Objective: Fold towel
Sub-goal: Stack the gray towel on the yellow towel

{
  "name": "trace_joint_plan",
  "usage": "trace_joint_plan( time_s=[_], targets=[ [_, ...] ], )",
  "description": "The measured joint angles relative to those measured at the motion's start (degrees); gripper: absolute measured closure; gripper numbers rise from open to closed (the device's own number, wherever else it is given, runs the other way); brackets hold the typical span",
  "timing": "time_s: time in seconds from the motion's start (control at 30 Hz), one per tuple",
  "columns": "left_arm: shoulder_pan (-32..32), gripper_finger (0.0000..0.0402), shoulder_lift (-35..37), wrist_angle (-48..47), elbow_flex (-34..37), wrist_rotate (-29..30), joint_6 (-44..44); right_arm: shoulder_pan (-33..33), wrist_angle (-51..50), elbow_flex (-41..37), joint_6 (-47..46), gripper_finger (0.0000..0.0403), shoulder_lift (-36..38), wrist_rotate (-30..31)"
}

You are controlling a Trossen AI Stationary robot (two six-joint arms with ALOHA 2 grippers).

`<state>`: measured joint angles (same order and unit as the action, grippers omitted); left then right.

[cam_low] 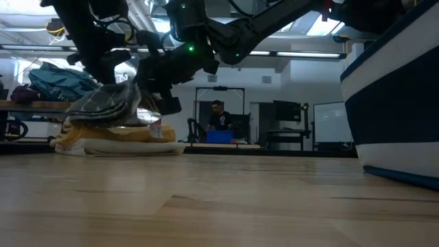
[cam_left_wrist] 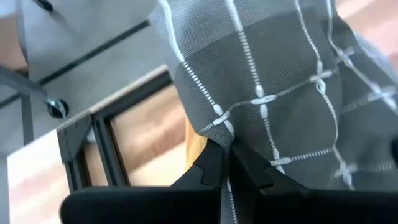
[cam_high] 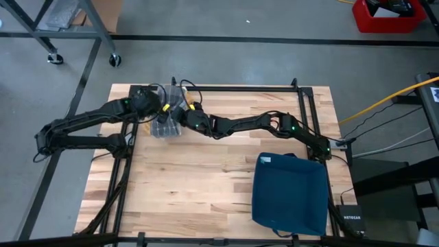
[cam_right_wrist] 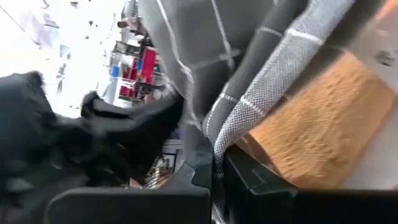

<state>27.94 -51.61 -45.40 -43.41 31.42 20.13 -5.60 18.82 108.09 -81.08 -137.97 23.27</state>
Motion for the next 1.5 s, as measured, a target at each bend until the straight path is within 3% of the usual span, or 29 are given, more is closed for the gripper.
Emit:
trace_joint_plan(
  time_s=[0.37,0.6,1.0,1.23,1.5],
  targets=[
    [9.7,0.0401,-6.4,5.2,-0.1,-7.4,-10.6,0.3,-3.6,0.0,-1.5,0.0386,0.0,1.5],
    [10.3,0.0401,-13.4,12.7,-0.1,-8.1,-11.8,0.1,-7.2,0.0,-2.8,0.0386,0.0,4.7],
    [11.8,0.04,-22.5,16.8,-0.1,-8.3,-14.4,-1.4,-9.9,-0.1,-2.7,0.0384,0.0,3.5],
    [14.5,0.0399,-22.9,19.1,-0.1,-8.0,-16.4,-2.8,-13.2,-0.1,-2.7,0.0321,0.0,-3.4],
    [17.8,0.0375,-22.8,19.5,-0.1,-7.8,-19.1,-3.1,-11.9,-0.1,-2.7,0.0237,0.0,-3.4]
  ],
)
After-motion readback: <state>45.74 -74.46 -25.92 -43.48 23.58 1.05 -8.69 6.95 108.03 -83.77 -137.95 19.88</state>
